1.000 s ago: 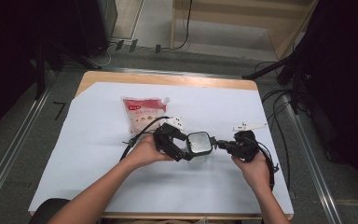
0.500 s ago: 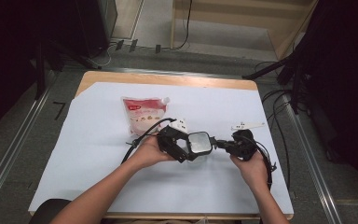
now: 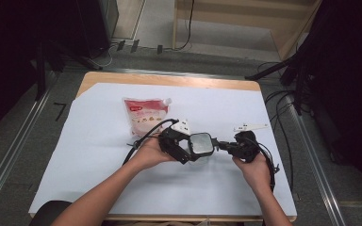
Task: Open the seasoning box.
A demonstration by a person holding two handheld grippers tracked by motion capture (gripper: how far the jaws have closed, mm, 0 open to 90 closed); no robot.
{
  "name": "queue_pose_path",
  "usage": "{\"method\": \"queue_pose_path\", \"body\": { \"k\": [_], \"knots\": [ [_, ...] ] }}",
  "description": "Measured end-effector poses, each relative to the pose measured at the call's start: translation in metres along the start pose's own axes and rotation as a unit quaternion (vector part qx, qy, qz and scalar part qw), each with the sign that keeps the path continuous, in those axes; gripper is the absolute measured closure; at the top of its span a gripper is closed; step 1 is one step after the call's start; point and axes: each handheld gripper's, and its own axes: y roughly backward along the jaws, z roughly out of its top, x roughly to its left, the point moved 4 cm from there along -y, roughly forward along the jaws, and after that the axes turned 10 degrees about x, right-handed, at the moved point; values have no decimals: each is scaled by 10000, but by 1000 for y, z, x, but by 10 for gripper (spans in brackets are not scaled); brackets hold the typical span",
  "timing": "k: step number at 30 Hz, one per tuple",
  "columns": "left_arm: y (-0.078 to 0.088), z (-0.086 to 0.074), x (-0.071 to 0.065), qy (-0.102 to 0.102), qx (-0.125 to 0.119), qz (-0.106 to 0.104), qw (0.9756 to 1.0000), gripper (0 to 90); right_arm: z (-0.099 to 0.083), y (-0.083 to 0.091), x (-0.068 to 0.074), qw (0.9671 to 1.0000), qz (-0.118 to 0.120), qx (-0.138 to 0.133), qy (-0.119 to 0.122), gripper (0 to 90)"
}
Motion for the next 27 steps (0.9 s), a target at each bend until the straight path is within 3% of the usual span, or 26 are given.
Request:
{"method": "queue_pose_path", "body": {
  "k": [4,14,22,27],
  "knots": [
    [1,2,-2,-59,112,43,9999,173,-1,0,2,10000,-17,12,30,900],
    [1,1,-1,-151,17,27,9999,172,-2,0,2,10000,21,-17,36,900],
    [2,2,0,-19,22,-50,10000,167,-2,1,3,10000,19,0,0,900],
    [4,4,-1,-44,39,5,10000,169,-2,1,3,10000,37,-25,34,900]
  ]
}}
